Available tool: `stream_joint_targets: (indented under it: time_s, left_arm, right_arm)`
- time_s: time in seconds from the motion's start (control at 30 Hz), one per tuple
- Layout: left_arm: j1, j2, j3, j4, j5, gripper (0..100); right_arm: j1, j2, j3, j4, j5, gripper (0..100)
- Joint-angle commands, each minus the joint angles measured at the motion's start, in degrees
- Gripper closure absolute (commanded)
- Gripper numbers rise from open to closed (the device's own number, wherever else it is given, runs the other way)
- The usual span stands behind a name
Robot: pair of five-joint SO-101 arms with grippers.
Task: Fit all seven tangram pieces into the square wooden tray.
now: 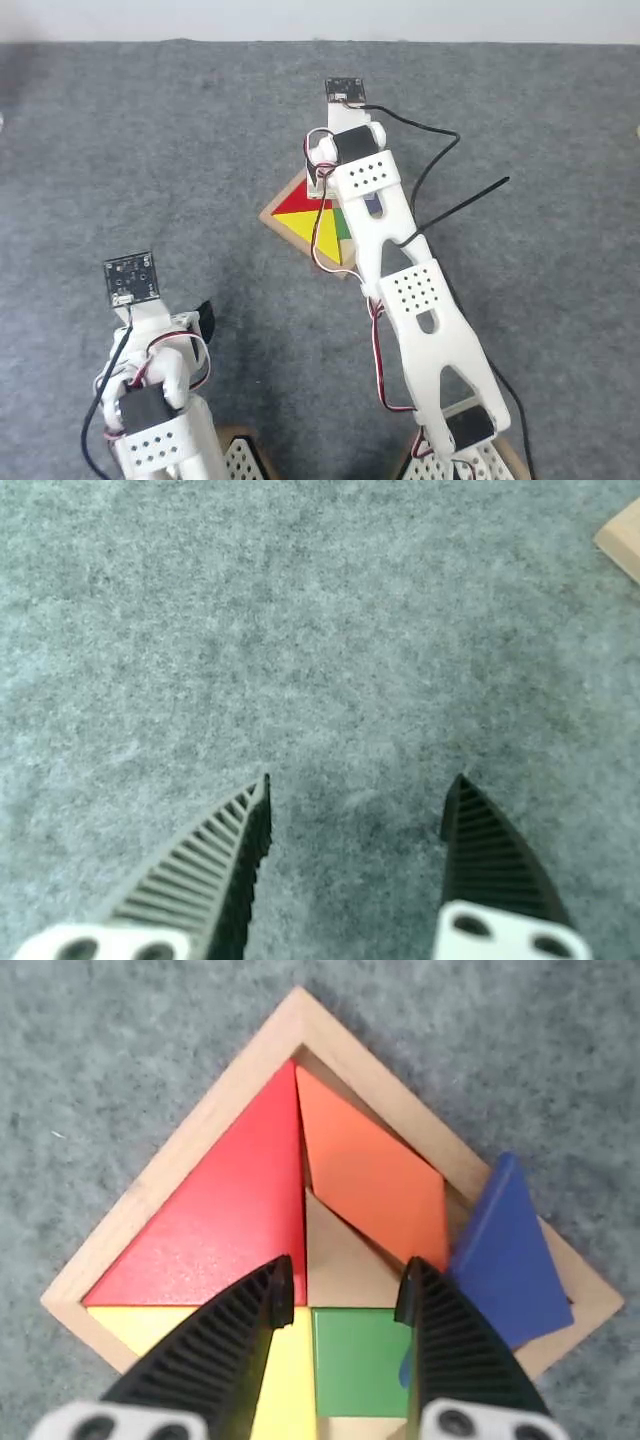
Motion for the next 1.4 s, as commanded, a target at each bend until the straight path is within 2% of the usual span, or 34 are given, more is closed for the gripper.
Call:
stream_joint_targets:
  time_s: [0.0, 0.43, 0.63, 0.9, 1.03, 1.2, 1.37]
  left_arm:
    - [-0.2, -1.1, -1.3, 0.3, 0.4, 73]
    - [-0.1, -1.1, -1.3, 0.3, 0.4, 73]
    - [-0.1, -1.1, -1.3, 0.3, 0.4, 73]
    - [-0.1, -1.1, -1.3, 0.3, 0.4, 73]
    - [-0.1, -1.1, -1.3, 0.3, 0.4, 73]
    - [-0.1, -1.1, -1.3, 0.3, 0.4, 73]
    - [-0.1, -1.1, -1.3, 0.3, 0.4, 73]
  right_arm:
    - [0.8, -3.8, -0.4, 2.2, 0.8, 81.5]
    - [0.9, -4.1, -0.4, 2.5, 3.4, 81.6]
    - [0.5, -6.1, 0.2, 2.6, 9.1, 81.6]
    - [0.7, -19.9, 18.9, 2.2, 10.6, 81.6]
    - [1.4, -21.1, 25.4, 0.9, 11.5, 81.6]
    - [1.3, -21.1, 24.4, -2.1, 9.8, 81.6]
    - [-1.6, -21.8, 14.2, -1.5, 10.5, 81.6]
